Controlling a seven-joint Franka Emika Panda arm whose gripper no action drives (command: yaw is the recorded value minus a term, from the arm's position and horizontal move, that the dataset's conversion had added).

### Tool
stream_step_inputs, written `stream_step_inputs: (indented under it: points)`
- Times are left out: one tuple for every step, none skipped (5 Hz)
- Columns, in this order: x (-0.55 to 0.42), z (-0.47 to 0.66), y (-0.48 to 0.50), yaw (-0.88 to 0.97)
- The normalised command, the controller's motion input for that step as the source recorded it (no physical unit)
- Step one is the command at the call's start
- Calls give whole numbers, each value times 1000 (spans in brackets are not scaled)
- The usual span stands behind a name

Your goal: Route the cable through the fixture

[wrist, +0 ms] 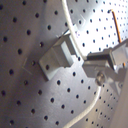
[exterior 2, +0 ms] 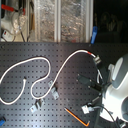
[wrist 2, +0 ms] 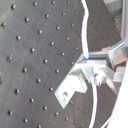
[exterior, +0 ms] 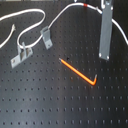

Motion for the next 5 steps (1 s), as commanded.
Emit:
stream_step_inputs:
  points:
    - [1, 30, 0, 0]
    - [-153, 76, 41, 0]
    - [-198, 295, -105, 0]
    - [1, 21, 0, 0]
    - [-265, 507, -121, 3]
